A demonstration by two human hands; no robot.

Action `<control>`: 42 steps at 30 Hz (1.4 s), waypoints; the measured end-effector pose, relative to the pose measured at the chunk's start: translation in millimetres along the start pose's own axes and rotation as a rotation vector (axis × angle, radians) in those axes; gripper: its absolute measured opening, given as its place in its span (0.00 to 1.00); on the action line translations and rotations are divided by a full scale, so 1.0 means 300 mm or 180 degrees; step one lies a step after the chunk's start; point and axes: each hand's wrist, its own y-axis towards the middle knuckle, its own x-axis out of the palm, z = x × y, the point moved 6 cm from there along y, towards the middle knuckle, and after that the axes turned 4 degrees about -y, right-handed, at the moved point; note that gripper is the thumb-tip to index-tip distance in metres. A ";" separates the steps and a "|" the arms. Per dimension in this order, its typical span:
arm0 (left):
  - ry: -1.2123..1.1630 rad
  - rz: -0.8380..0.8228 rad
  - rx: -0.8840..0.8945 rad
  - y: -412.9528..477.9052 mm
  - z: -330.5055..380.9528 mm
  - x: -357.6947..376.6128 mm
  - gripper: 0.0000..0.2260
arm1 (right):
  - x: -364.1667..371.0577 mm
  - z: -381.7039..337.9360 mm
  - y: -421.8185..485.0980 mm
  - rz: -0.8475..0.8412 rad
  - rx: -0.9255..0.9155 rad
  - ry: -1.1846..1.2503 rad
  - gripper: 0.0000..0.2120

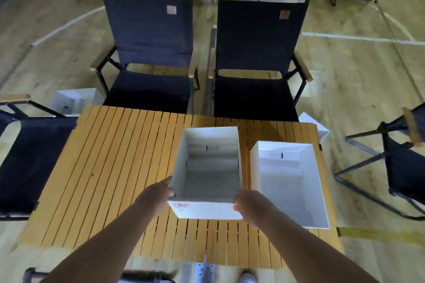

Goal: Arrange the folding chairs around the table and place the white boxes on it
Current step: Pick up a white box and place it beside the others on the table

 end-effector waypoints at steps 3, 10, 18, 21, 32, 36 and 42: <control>-0.0058 -0.0132 0.0104 0.064 0.038 0.084 0.23 | 0.089 0.057 -0.005 0.0003 0.0258 0.0059 0.08; -0.0105 0.0109 0.0225 0.096 0.115 0.163 0.28 | 0.182 0.135 0.044 0.0075 0.0760 -0.0049 0.14; 0.0123 -0.0210 0.0260 0.096 0.104 0.261 0.34 | 0.205 0.175 0.093 0.0625 0.0922 0.0576 0.14; 0.0032 -0.0205 0.0320 0.095 0.098 0.254 0.31 | 0.157 0.211 0.131 0.1148 0.1142 0.0892 0.23; -0.1331 0.0071 -0.0279 0.161 0.040 0.257 0.26 | 0.185 0.313 0.220 0.0500 0.2086 0.0803 0.29; -0.1403 -0.0028 -0.0161 0.143 0.049 0.288 0.29 | 0.186 0.302 0.220 0.0472 0.1879 0.0421 0.31; -0.1336 0.0037 -0.0107 0.124 0.042 0.297 0.33 | 0.201 0.289 0.204 0.0562 0.1763 0.0444 0.34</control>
